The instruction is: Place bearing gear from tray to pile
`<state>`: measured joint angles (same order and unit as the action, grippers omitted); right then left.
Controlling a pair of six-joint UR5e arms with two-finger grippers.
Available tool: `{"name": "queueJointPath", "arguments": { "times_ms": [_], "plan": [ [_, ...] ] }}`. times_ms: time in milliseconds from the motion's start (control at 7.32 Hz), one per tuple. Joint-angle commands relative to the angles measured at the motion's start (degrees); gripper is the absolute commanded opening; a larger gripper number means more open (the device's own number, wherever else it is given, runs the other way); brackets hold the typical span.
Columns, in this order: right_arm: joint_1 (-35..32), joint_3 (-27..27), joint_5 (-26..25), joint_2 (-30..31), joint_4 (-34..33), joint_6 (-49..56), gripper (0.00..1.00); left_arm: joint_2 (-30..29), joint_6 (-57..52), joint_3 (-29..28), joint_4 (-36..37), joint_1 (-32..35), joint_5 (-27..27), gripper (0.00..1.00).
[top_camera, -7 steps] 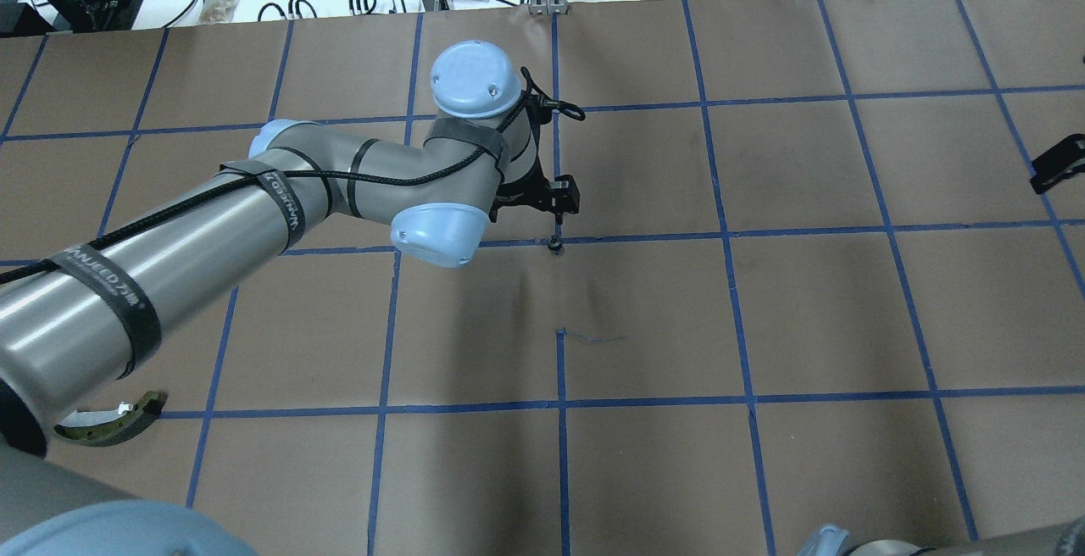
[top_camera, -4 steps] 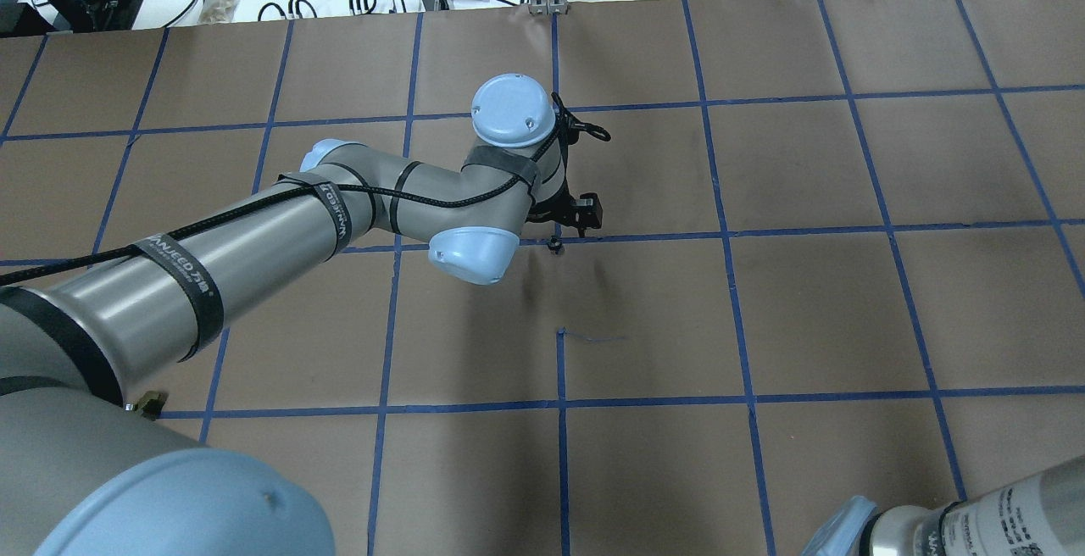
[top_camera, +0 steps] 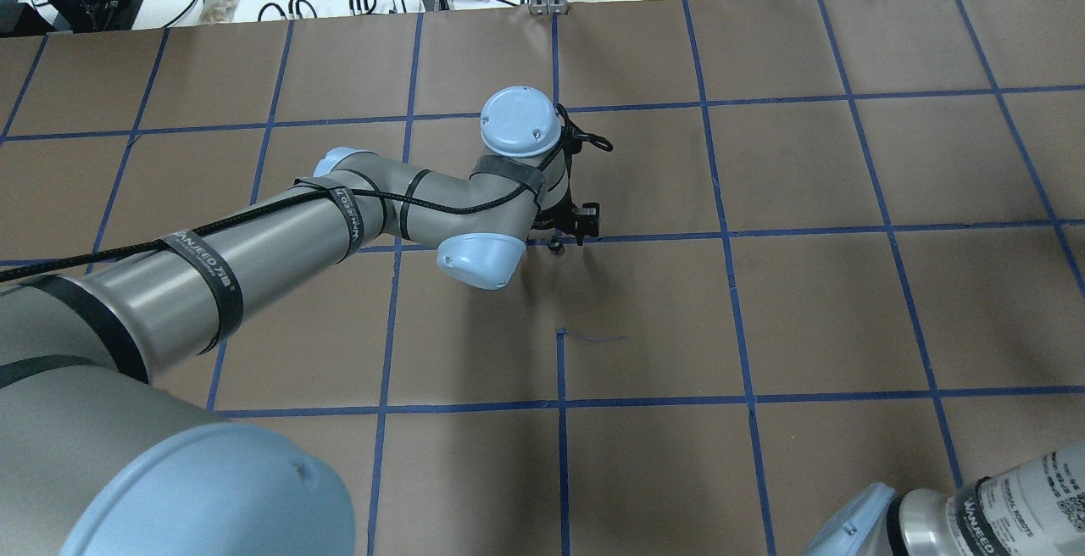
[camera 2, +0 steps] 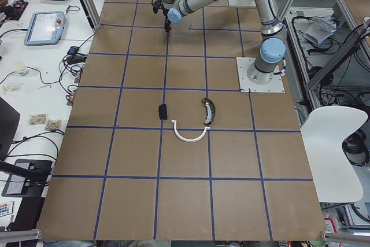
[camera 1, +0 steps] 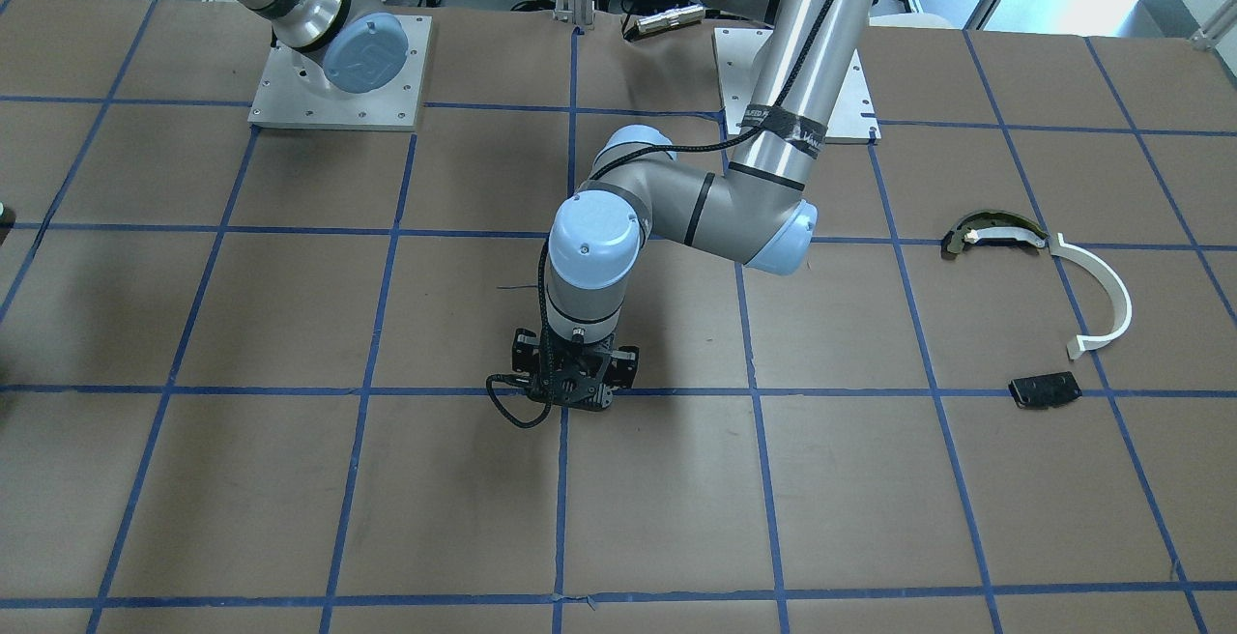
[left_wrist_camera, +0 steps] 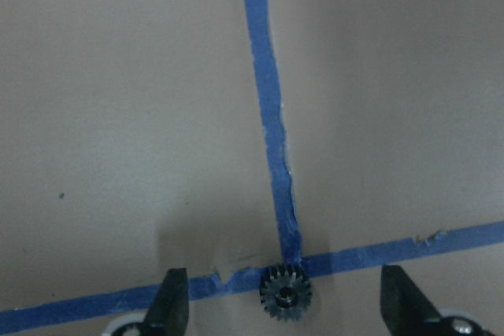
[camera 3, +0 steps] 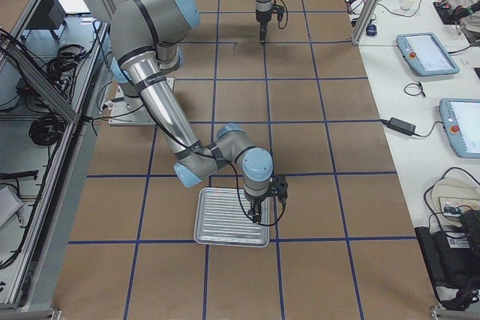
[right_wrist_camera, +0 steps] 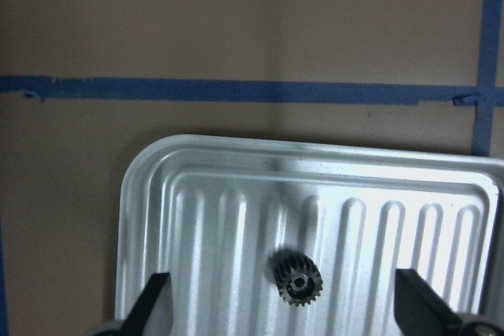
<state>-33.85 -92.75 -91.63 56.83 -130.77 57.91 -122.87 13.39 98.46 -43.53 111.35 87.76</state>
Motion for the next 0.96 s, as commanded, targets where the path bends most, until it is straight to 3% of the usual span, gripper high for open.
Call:
{"name": "queueJointPath", "arguments": {
  "times_ms": [0,137,273,410,683,820],
  "plan": [
    [0.2,0.0,-1.5,-1.8,-0.4,0.5,1.00,-0.4,0.0,0.0,-0.1,0.0,0.2,0.73],
    [0.2,0.0,-1.5,-1.8,-0.4,0.5,0.95,-0.4,-0.7,0.0,0.0,0.0,0.2,0.48],
    [0.2,0.0,-1.4,-1.8,-0.3,1.7,0.84,-0.4,-1.1,0.0,0.0,0.0,0.1,0.33],
    [0.2,0.5,-1.4,-1.7,-0.2,2.1,0.64,-0.4,-1.5,0.0,0.0,0.0,0.2,0.00],
    [0.2,0.7,-1.4,-1.7,-0.1,2.6,0.35,-0.3,-3.3,-0.2,0.2,0.0,0.0,0.00],
    [0.2,0.8,-1.4,-1.7,0.0,3.0,0.25,0.9,-4.0,-0.5,-0.1,-0.1,0.3,0.00]
  ]
}}
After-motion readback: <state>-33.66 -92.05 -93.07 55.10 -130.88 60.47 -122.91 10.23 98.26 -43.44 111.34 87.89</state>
